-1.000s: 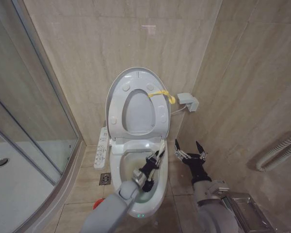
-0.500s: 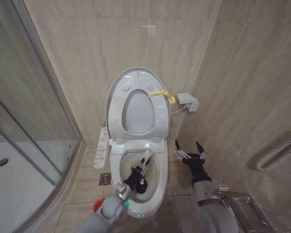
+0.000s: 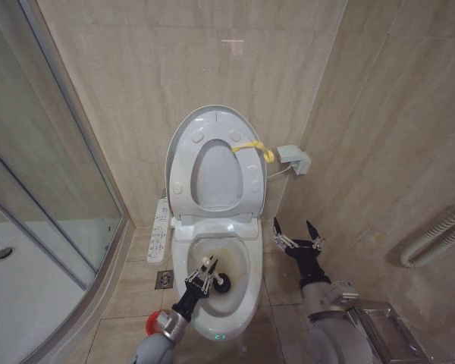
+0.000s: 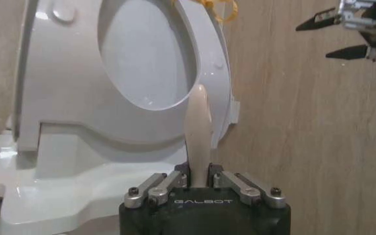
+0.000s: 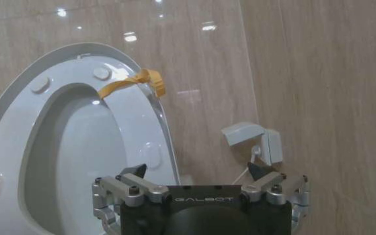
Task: Open the toilet lid, clean the toilet bowl with a toilet brush, close the toilet lid, and flush.
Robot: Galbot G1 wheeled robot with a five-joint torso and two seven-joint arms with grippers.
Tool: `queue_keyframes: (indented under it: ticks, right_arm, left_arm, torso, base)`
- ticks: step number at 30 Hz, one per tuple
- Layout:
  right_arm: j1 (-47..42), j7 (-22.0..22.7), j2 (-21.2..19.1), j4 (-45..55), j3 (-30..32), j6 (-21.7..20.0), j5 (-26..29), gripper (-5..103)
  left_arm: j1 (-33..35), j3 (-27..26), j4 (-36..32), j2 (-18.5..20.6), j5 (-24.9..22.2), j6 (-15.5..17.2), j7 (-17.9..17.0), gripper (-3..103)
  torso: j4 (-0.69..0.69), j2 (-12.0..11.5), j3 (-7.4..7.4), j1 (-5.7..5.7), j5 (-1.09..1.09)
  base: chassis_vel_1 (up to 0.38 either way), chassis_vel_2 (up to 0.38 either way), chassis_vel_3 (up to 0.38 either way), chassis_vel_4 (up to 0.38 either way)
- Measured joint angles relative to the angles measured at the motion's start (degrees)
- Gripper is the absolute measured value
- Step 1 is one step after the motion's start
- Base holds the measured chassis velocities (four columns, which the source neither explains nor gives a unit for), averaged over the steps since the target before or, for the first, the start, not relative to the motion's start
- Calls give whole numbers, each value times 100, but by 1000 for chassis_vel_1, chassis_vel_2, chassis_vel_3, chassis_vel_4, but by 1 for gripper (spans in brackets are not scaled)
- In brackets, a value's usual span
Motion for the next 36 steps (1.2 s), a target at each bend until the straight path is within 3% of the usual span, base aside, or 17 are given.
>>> queue_keyframes:
  ticks: [7,17,26,36]
  right_arm:
    - [0,0,0,0,0,0,0,100]
    - [0,0,0,0,0,0,0,100]
    - [0,0,0,0,0,0,0,100]
    - [0,0,0,0,0,0,0,100]
  left_arm:
    - [95,-192,-158,15,-93,5,-1,18]
    - [-534,-246,35,-147,-301,31,-27,18]
    - [-1314,156,584,-627,-408,152,-209,18]
    - [-1620,309,846,-938,-607,337,-456,18]
  torso:
    - [2,0,0,0,-1]
    - [1,0,0,0,1]
    - [0,-1,1,0,1]
    - [1,-1,1,0,2]
  base:
    - [0,0,0,0]
    - [0,0,0,0]
    - [0,0,0,0]
    - [0,0,0,0]
